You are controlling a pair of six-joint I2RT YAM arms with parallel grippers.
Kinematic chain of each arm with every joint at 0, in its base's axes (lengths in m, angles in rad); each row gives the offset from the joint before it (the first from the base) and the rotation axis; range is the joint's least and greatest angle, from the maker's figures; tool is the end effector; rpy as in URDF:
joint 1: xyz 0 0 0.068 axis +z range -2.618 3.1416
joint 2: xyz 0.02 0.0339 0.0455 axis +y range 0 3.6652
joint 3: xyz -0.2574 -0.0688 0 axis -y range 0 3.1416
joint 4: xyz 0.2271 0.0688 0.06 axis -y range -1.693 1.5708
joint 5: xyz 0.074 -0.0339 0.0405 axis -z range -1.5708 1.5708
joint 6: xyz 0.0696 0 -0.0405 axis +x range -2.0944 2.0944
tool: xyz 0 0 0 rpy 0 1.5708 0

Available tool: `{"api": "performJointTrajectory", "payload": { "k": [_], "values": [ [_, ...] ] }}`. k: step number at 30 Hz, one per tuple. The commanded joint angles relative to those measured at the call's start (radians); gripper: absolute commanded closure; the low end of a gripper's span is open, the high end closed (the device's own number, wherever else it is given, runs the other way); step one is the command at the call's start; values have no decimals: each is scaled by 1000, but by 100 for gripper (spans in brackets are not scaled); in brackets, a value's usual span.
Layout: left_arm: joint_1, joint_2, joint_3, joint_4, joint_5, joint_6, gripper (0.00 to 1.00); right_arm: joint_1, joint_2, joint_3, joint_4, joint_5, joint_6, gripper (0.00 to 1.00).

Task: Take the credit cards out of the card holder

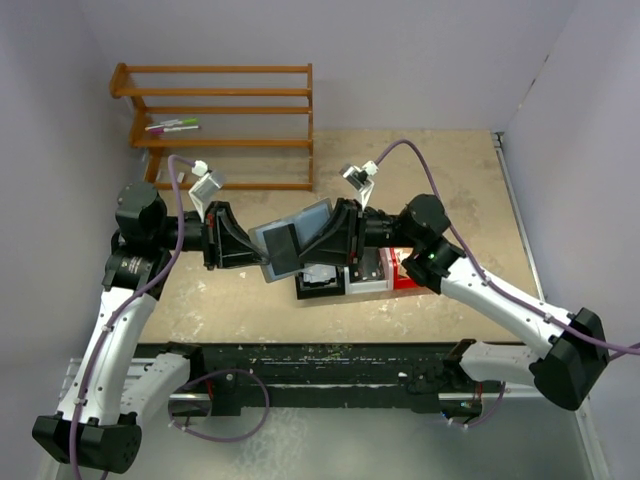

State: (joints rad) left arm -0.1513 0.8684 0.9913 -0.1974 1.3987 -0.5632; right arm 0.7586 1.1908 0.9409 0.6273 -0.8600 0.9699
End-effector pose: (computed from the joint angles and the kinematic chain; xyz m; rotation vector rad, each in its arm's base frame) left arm 0.1453 -0.0915 0.3910 0.8241 1.6762 -1.6381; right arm 0.1600 0.2243 0.3985 -0.7635 1.4376 1.9123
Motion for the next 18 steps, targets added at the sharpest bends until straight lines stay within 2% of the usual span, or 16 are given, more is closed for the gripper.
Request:
{"api": "performJointTrajectory", "payload": {
  "k": [1, 4, 8, 12, 15, 18],
  "values": [
    [1, -3, 38, 57, -29, 18, 100, 11, -20, -26, 195, -30, 94, 71],
    [1, -3, 37, 59, -30, 17, 100, 11, 2, -29, 246, -20, 123, 76],
    [1, -3, 36, 59, -33, 17, 100, 12, 43, -6, 274, -16, 140, 78],
    [1, -4, 37, 57, -31, 17, 100, 11, 55, -5, 294, 0, 159, 92],
    [1, -7, 37, 51, -30, 24, 100, 9, 32, -2, 236, 21, 123, 100],
    [1, -6, 38, 50, -29, 24, 100, -3, -6, -15, 178, 52, 91, 100]
  ]
}}
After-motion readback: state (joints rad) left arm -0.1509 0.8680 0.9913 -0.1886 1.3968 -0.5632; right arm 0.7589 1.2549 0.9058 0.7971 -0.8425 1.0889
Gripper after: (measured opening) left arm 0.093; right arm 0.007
